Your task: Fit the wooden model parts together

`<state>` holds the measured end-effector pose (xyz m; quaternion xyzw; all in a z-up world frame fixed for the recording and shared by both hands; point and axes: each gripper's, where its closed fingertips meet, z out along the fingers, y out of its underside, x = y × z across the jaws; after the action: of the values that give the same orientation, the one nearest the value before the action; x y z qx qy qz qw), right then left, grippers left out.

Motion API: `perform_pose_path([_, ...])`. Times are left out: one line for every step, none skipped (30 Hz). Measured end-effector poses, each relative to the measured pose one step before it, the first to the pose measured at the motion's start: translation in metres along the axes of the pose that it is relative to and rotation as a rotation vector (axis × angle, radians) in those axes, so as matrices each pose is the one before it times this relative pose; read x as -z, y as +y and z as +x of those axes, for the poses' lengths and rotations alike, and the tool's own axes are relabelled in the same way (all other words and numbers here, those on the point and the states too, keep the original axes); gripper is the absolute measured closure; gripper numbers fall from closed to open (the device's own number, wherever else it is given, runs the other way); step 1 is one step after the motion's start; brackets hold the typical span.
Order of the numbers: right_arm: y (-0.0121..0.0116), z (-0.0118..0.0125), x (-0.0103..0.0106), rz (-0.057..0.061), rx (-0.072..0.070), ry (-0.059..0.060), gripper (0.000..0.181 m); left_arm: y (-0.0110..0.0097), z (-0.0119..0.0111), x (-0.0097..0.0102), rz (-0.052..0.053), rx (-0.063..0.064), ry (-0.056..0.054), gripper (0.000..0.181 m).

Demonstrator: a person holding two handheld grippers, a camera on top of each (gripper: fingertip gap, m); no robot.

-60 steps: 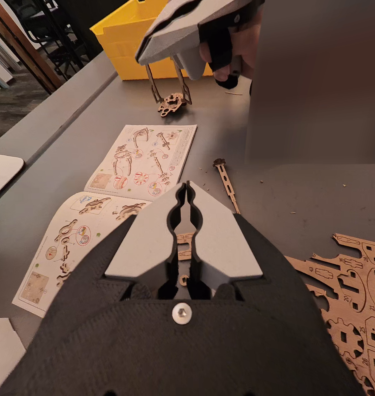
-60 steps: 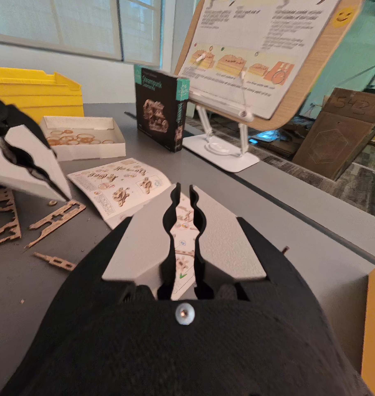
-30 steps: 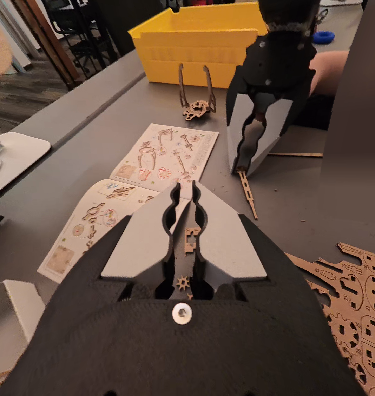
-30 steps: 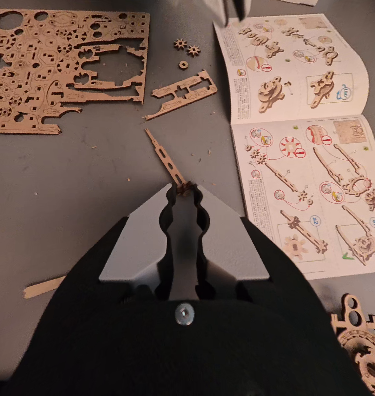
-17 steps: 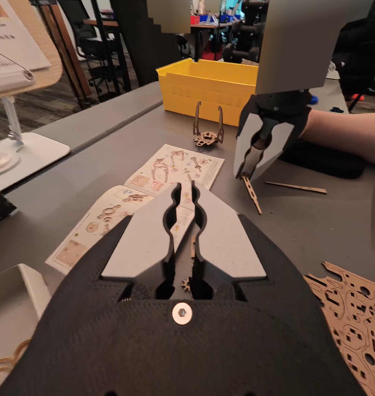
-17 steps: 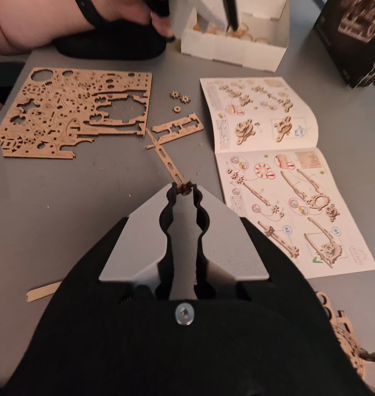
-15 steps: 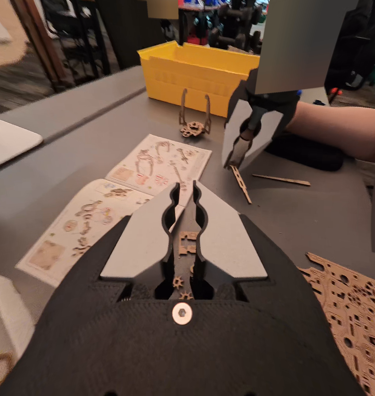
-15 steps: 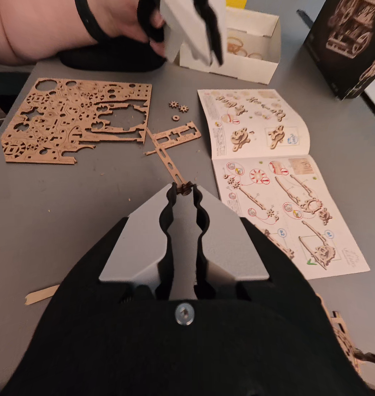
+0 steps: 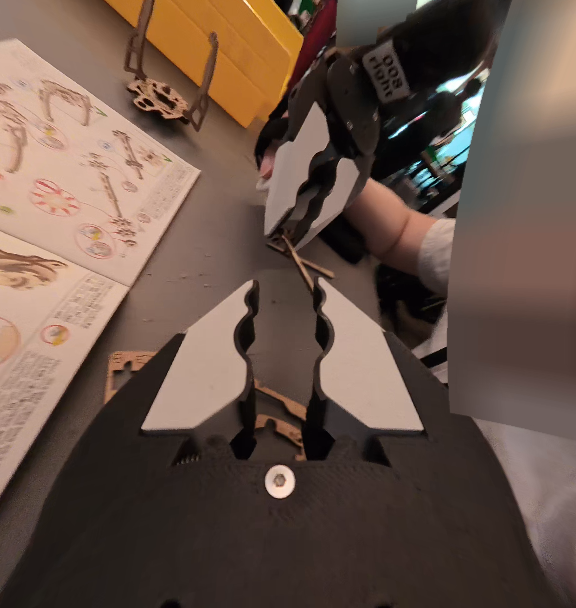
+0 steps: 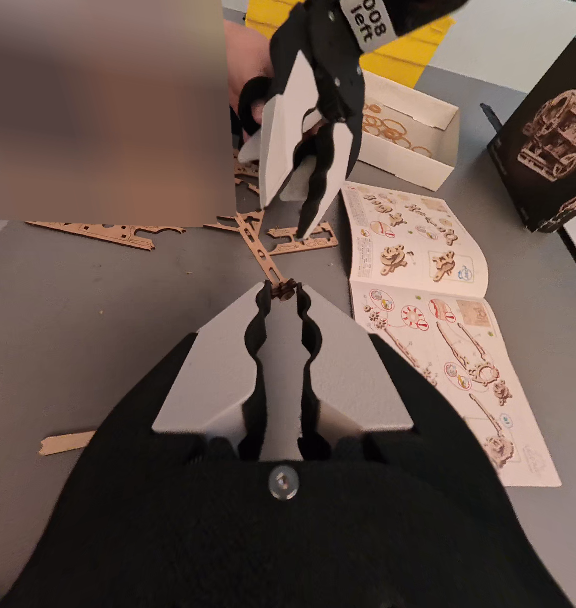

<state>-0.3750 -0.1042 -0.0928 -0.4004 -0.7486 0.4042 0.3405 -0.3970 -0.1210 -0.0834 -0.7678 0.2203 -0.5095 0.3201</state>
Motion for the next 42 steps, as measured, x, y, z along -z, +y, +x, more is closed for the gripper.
perform_pose_path([-0.00067, -0.00126, -0.00041, -0.0007, 0.0198, 0.0022, 0.169, -0.00048, 0.00455, -0.00063, 0.0074, 0.0487, 0.0477, 0.151])
perform_pose_path([-0.00084, -0.00090, -0.00046, 0.0001, 0.0196, 0.0047, 0.169, 0.00041, 0.00320, -0.00109, 0.0010, 0.0454, 0.0387, 0.152])
perform_pose_path([-0.00129, -0.00094, -0.00037, 0.0025, 0.0178, 0.0040, 0.169, 0.00134, 0.00084, -0.00144, -0.0060, 0.0281, 0.0187, 0.154])
perform_pose_path([-0.00162, -0.00177, -0.00049, 0.0051, 0.0149, -0.0017, 0.169, 0.00225, -0.00156, -0.00148, -0.0125, 0.0034, -0.0080, 0.158])
perform_pose_path([-0.00139, -0.00183, -0.00050, 0.0045, 0.0098, -0.0043, 0.169, 0.00295, -0.00203, -0.00169, -0.0188, -0.0182, -0.0235, 0.159])
perform_pose_path([-0.00118, -0.00086, -0.00054, 0.0026, 0.0064, 0.0003, 0.169, 0.00356, -0.00083, -0.00158, -0.0248, -0.0256, -0.0217, 0.159])
perform_pose_path([-0.00102, -0.00054, -0.00029, 0.0024, 0.0069, 0.0017, 0.169, 0.00314, -0.00108, -0.00146, -0.0221, -0.0195, -0.0233, 0.159])
perform_pose_path([-0.00099, -0.00041, -0.00012, 0.0028, 0.0079, 0.0022, 0.169, 0.00169, -0.00043, -0.00141, -0.0092, -0.0097, -0.0160, 0.158])
perform_pose_path([-0.00107, 0.00056, 0.00019, 0.0030, 0.0084, 0.0079, 0.169, 0.00138, 0.00076, -0.00165, -0.0055, 0.0031, -0.0010, 0.158])
perform_pose_path([-0.00112, -0.00014, 0.00017, 0.0033, 0.0073, 0.0035, 0.169, 0.00167, 0.00076, -0.00170, -0.0074, 0.0145, 0.0080, 0.158])
perform_pose_path([-0.00121, 0.00006, 0.00007, 0.0040, 0.0056, 0.0048, 0.169, 0.00229, 0.00039, -0.00171, -0.0102, 0.0197, 0.0106, 0.158])
perform_pose_path([-0.00076, 0.00054, -0.00006, 0.0014, 0.0048, 0.0063, 0.169, 0.00208, 0.00009, -0.00145, -0.0091, 0.0179, 0.0116, 0.158])
perform_pose_path([0.00009, -0.00032, -0.00019, -0.0031, 0.0045, 0.0007, 0.169, 0.00133, 0.00038, -0.00089, -0.0045, 0.0182, 0.0139, 0.158])
perform_pose_path([0.00095, -0.00025, -0.00048, -0.0073, 0.0051, 0.0013, 0.169, -0.00002, 0.00103, -0.00010, 0.0032, 0.0208, 0.0177, 0.160])
perform_pose_path([0.00172, -0.00039, -0.00057, -0.0096, 0.0064, -0.0001, 0.169, -0.00180, 0.00112, 0.00079, 0.0134, 0.0197, 0.0184, 0.161])
perform_pose_path([0.00197, -0.00095, -0.00057, -0.0101, 0.0039, -0.0047, 0.169, -0.00242, 0.00058, 0.00134, 0.0156, 0.0136, 0.0120, 0.161])
perform_pose_path([0.00156, -0.00037, -0.00041, -0.0068, -0.0001, -0.0025, 0.169, -0.00190, 0.00032, 0.00129, 0.0113, 0.0053, 0.0052, 0.161])
perform_pose_path([0.00106, 0.00036, -0.00038, -0.0034, -0.0034, 0.0008, 0.169, -0.00067, -0.00009, 0.00103, 0.0036, 0.0011, 0.0008, 0.161])
perform_pose_path([0.00087, 0.00016, -0.00026, -0.0031, -0.0061, -0.0021, 0.169, 0.00077, -0.00031, 0.00034, -0.0051, 0.0010, -0.0022, 0.160])
perform_pose_path([0.00079, -0.00001, -0.00023, -0.0020, -0.0070, -0.0032, 0.169, 0.00174, -0.00050, -0.00037, -0.0100, 0.0022, -0.0016, 0.160])
perform_pose_path([0.00058, -0.00026, -0.00019, -0.0004, -0.0063, -0.0041, 0.169, 0.00209, 0.00026, -0.00090, -0.0113, 0.0049, 0.0046, 0.159])
perform_pose_path([0.00065, -0.00027, -0.00031, -0.0010, -0.0056, -0.0041, 0.169, 0.00173, 0.00066, -0.00129, -0.0084, 0.0092, 0.0099, 0.159])
perform_pose_path([0.00112, -0.00040, -0.00048, -0.0047, -0.0043, -0.0045, 0.169, 0.00100, 0.00030, -0.00116, -0.0041, 0.0124, 0.0082, 0.159])
perform_pose_path([0.00164, -0.00086, -0.00066, -0.0072, -0.0029, -0.0063, 0.169, 0.00071, -0.00035, -0.00087, -0.0023, 0.0081, 0.0034, 0.159])
perform_pose_path([0.00120, -0.00076, -0.00067, -0.0050, -0.0004, -0.0052, 0.169, 0.00040, -0.00005, -0.00070, -0.0021, 0.0013, 0.0019, 0.158])
perform_pose_path([0.00086, -0.00033, -0.00048, -0.0035, 0.0000, -0.0012, 0.169, 0.00009, 0.00016, -0.00023, -0.0008, -0.0005, 0.0008, 0.159])
perform_pose_path([0.00012, -0.00025, -0.00024, -0.0013, -0.0003, -0.0019, 0.169, 0.00014, 0.00043, -0.00015, -0.0005, 0.0016, 0.0015, 0.159])
perform_pose_path([-0.00021, -0.00009, -0.00002, 0.0006, 0.0000, -0.0002, 0.169, -0.00032, 0.00060, 0.00006, 0.0025, 0.0026, 0.0051, 0.159])
perform_pose_path([-0.00023, 0.00002, 0.00026, 0.0011, 0.0007, 0.0004, 0.169, -0.00126, 0.00025, 0.00048, 0.0081, 0.0030, 0.0030, 0.159])
perform_pose_path([-0.00008, 0.00022, 0.00037, 0.0010, -0.0004, 0.0007, 0.169, -0.00127, -0.00034, 0.00075, 0.0072, 0.0018, -0.0004, 0.159])
perform_pose_path([0.00015, 0.00033, 0.00036, 0.0011, -0.0026, 0.0000, 0.169, -0.00060, 0.00015, 0.00071, 0.0033, 0.0020, 0.0026, 0.159])
perform_pose_path([0.00019, 0.00046, 0.00026, 0.0010, -0.0037, -0.0004, 0.169, -0.00040, 0.00063, 0.00052, 0.0022, 0.0048, 0.0064, 0.159])
perform_pose_path([0.00051, 0.00058, 0.00016, -0.0010, -0.0032, 0.0014, 0.169, -0.00042, 0.00034, 0.00022, 0.0031, 0.0062, 0.0044, 0.159])
perform_pose_path([0.00080, 0.00055, 0.00014, -0.0034, -0.0022, 0.0018, 0.169, -0.00032, -0.00039, 0.00015, 0.0029, 0.0038, -0.0001, 0.159])
perform_pose_path([0.00092, 0.00065, -0.00003, -0.0044, -0.0017, 0.0023, 0.169, 0.00010, -0.00044, -0.00001, -0.0006, 0.0002, -0.0017, 0.159])
perform_pose_path([0.00063, 0.00023, -0.00020, -0.0030, -0.0013, 0.0003, 0.169, 0.00057, -0.00037, -0.00017, -0.0032, -0.0012, -0.0025, 0.158])
perform_pose_path([0.00056, -0.00011, -0.00034, -0.0040, -0.0008, -0.0003, 0.169, 0.00018, -0.00018, -0.00027, -0.0011, -0.0009, -0.0025, 0.158])
perform_pose_path([0.00125, 0.00013, -0.00063, -0.0085, 0.0006, 0.0019, 0.169, 0.00032, -0.00049, -0.00030, -0.0014, -0.0007, -0.0036, 0.157])
perform_pose_path([0.00138, -0.00024, -0.00077, -0.0096, 0.0036, 0.0006, 0.169, 0.00009, -0.00028, -0.00010, -0.0018, -0.0019, -0.0034, 0.156])
perform_pose_path([0.00130, -0.00052, -0.00070, -0.0078, 0.0043, -0.0006, 0.169, -0.00019, -0.00017, 0.00018, 0.0008, -0.0029, -0.0032, 0.156])
perform_pose_path([0.00082, -0.00045, -0.00066, -0.0059, 0.0029, -0.0005, 0.169, -0.00064, 0.00004, 0.00033, 0.0031, -0.0031, -0.0013, 0.155])
perform_pose_path([0.00089, -0.00037, -0.00060, -0.0055, 0.0016, -0.0011, 0.169, -0.00087, 0.00028, 0.00045, 0.0051, 0.0000, 0.0000, 0.154])
